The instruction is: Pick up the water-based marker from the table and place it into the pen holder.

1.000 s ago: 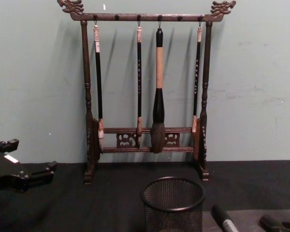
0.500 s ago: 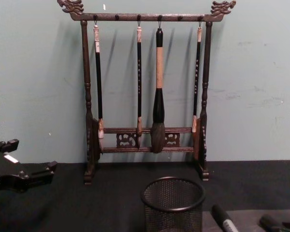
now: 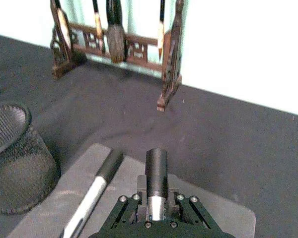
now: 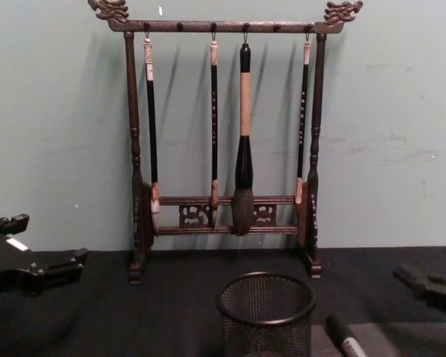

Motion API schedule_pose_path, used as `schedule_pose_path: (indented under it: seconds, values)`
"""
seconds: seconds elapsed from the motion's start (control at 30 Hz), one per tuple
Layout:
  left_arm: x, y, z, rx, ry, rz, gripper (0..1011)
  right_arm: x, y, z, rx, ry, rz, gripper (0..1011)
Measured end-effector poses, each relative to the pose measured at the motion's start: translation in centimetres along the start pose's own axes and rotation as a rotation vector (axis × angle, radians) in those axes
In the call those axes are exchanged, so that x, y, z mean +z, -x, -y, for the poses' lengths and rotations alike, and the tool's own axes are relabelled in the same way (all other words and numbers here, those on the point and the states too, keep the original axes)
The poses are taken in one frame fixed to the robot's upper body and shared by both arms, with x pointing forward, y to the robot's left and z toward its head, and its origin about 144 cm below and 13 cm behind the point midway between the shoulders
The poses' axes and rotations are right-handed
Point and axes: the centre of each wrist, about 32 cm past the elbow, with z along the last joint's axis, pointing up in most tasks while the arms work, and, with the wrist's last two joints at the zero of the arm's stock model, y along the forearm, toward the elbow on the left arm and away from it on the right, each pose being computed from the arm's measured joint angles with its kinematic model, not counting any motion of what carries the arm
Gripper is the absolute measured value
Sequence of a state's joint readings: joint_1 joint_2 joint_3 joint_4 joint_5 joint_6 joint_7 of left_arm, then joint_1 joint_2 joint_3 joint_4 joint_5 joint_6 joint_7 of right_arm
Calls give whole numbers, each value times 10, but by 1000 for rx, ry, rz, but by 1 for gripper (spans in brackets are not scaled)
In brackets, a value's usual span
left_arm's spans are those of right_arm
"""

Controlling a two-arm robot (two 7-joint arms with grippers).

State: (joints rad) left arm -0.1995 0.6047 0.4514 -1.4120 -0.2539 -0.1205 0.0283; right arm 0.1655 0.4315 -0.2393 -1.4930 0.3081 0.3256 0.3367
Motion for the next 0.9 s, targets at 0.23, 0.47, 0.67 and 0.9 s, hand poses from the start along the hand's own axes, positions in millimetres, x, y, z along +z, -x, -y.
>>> schedule_pose_path:
  seconds: [0.23,0.47,0.67,0.9]
  values:
    - [0,0,0,0,0,0,1009,40,8,-18,38,-168,56,241]
    - [0,0,0,0,0,0,1009,58,19,-31,84,-218,88,241]
    - [0,0,0,0,0,0,1009,72,48,-53,252,-296,97,241]
    - [0,0,0,0,0,0,1009,67,60,-62,322,-315,96,241]
